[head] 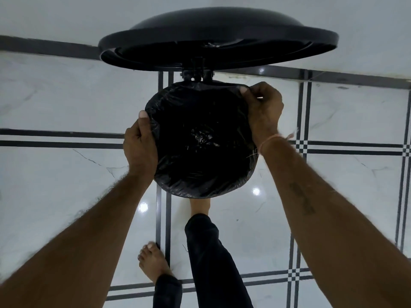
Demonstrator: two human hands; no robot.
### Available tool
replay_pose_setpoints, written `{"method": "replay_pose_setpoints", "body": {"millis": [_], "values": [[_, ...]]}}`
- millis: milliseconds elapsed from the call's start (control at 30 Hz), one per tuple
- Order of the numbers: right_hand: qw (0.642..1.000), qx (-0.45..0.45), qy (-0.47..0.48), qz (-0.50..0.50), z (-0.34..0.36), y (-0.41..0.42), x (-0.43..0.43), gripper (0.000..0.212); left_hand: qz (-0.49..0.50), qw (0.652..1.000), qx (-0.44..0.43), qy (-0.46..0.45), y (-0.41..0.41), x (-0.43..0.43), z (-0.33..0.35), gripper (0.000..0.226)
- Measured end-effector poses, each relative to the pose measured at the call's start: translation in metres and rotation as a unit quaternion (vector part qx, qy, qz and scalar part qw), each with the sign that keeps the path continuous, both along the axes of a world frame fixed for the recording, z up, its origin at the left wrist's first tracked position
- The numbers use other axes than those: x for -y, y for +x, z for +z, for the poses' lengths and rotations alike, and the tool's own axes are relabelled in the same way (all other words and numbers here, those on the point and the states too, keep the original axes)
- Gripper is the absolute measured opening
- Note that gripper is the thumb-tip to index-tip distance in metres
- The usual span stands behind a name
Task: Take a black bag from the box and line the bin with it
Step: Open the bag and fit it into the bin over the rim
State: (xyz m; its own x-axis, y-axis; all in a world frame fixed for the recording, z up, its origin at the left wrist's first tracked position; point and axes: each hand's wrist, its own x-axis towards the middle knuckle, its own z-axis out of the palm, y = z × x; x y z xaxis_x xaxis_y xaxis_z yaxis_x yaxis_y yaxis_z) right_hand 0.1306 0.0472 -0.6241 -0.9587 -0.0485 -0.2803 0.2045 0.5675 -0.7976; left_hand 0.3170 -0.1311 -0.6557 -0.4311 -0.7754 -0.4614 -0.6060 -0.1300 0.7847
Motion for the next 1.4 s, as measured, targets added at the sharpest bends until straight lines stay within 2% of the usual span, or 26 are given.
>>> {"method": "replay_pose_setpoints", "body": {"millis": [67, 133, 300, 367, 467, 567, 667, 767, 867, 933, 967, 1033, 1100, 1133, 1200, 1267, 1333, 1400], "values": [[0.993, 0.083, -0.073, 0.037, 0.001, -0.014, -0.008, 0.029, 0.003, 1.0, -0.003, 0.005, 0.0, -0.001, 0.002, 0.061], [0.978, 0.166, -0.1, 0.077, 0.006, -0.029, -0.015, 0.033, 0.001, 1.0, -0.005, 0.008, 0.001, -0.001, 0.002, 0.057], [0.947, 0.314, -0.031, 0.062, -0.001, -0.051, -0.002, 0.046, -0.005, 1.0, 0.005, 0.0, -0.003, -0.001, 0.001, 0.059], [0.948, 0.314, -0.053, 0.02, -0.006, -0.045, 0.001, 0.048, -0.002, 1.0, 0.01, -0.004, -0.002, -0.001, 0.001, 0.058], [0.961, 0.245, -0.126, -0.019, -0.001, -0.033, -0.006, 0.056, -0.004, 1.0, 0.005, 0.0, 0.0, -0.001, -0.001, 0.062], [0.967, 0.209, -0.144, 0.024, 0.003, -0.026, -0.012, 0.037, -0.007, 1.0, -0.001, 0.003, 0.0, -0.001, 0.0, 0.069], [0.955, 0.263, -0.137, -0.002, 0.0, -0.036, -0.008, 0.029, 0.003, 1.0, 0.001, 0.011, 0.0, -0.001, 0.003, 0.069], [0.932, 0.345, -0.098, -0.045, -0.009, -0.044, -0.002, 0.03, 0.008, 1.0, -0.003, 0.019, -0.001, -0.002, 0.003, 0.06], [0.907, 0.417, -0.045, -0.031, -0.018, -0.046, -0.011, 0.03, -0.003, 0.999, -0.014, 0.044, -0.004, 0.001, 0.001, 0.059], [0.902, 0.432, -0.012, -0.015, -0.018, -0.046, -0.022, 0.024, -0.013, 0.999, -0.015, 0.045, -0.007, 0.001, 0.001, 0.063], [0.909, 0.416, 0.001, -0.003, -0.014, -0.046, -0.026, 0.018, -0.011, 0.999, -0.013, 0.044, -0.009, 0.0, 0.001, 0.063], [0.948, 0.317, -0.006, 0.007, -0.005, -0.042, -0.029, 0.015, 0.002, 0.999, -0.015, 0.034, -0.012, 0.002, 0.004, 0.053], [0.975, 0.216, -0.054, 0.02, 0.005, -0.039, -0.023, 0.02, 0.007, 1.0, -0.011, -0.014, -0.02, 0.009, 0.01, 0.037], [0.977, 0.194, -0.078, 0.037, 0.01, -0.039, -0.018, 0.026, -0.001, 0.999, 0.002, -0.052, -0.027, 0.014, 0.014, 0.037], [0.971, 0.205, -0.104, 0.072, 0.013, -0.04, -0.006, 0.026, -0.049, 0.992, 0.021, -0.118, -0.047, 0.023, 0.023, 0.046], [0.957, 0.252, -0.115, 0.082, 0.009, -0.045, 0.007, 0.018, -0.132, 0.981, 0.033, -0.136, -0.07, 0.028, 0.032, 0.046], [0.939, 0.312, -0.13, 0.069, 0.005, -0.05, 0.016, 0.012, -0.173, 0.98, 0.048, -0.088, -0.091, 0.037, 0.031, 0.037], [0.922, 0.366, -0.116, 0.057, 0.005, -0.058, 0.021, 0.013, -0.165, 0.984, 0.049, 0.051, -0.105, 0.051, 0.029, 0.031]]}}
